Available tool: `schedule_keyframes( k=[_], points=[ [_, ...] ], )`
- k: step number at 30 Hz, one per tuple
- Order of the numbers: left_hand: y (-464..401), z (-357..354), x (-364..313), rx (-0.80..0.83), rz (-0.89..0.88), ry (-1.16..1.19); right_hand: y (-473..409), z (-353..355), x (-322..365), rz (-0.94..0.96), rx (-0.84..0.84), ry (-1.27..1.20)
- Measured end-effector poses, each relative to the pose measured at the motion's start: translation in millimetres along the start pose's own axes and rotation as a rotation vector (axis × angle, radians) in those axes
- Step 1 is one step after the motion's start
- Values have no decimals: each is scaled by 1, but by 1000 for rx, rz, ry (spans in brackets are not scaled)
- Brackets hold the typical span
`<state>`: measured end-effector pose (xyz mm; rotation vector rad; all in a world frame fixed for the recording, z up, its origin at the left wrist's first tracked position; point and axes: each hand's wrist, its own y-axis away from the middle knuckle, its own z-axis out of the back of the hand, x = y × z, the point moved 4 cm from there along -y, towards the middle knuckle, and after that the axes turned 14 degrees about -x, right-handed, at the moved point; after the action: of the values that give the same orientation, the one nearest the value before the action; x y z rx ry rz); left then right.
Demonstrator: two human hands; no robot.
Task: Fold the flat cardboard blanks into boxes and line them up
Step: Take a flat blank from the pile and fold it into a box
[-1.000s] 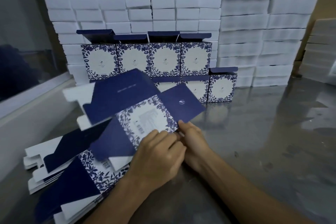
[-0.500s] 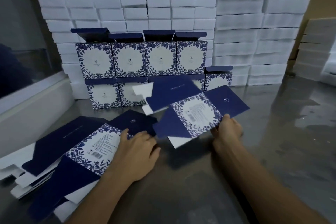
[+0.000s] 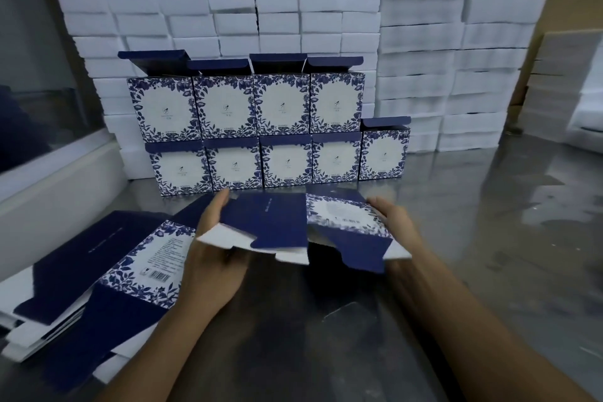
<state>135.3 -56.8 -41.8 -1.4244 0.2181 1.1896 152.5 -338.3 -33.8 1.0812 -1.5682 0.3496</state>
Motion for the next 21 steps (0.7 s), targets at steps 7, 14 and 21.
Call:
schedule_keyframes(
  k=[7, 14, 21],
  points=[
    [3, 2, -18, -169, -53, 3, 21, -22, 2, -69, 177, -327],
    [3, 8, -42, -269, -142, 39, 44, -37, 10, 401, 288, -121],
    [18, -9, -54, -60, -173, 180, 72, -51, -3, 562, 480, -75]
  ],
)
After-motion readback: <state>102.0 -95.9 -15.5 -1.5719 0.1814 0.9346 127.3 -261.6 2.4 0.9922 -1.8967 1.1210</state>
